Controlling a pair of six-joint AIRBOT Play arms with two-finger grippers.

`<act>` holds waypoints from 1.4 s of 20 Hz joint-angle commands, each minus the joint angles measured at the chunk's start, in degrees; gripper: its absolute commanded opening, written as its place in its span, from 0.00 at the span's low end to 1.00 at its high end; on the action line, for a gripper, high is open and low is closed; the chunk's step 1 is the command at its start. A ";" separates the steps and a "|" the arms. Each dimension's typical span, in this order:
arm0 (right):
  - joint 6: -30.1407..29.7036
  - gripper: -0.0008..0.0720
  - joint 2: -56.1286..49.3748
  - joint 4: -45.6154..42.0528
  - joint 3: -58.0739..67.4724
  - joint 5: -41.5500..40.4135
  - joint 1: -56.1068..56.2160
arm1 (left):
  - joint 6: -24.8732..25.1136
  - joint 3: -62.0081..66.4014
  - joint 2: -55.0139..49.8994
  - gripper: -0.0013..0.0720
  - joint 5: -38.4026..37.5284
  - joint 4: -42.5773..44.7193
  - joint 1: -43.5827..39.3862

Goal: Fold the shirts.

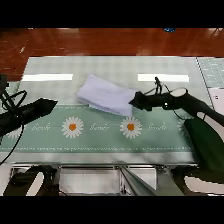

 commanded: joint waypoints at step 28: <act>21.46 0.03 34.47 -58.23 23.87 54.80 -65.00 | 0.02 -0.02 0.00 0.04 -3.23 0.00 0.04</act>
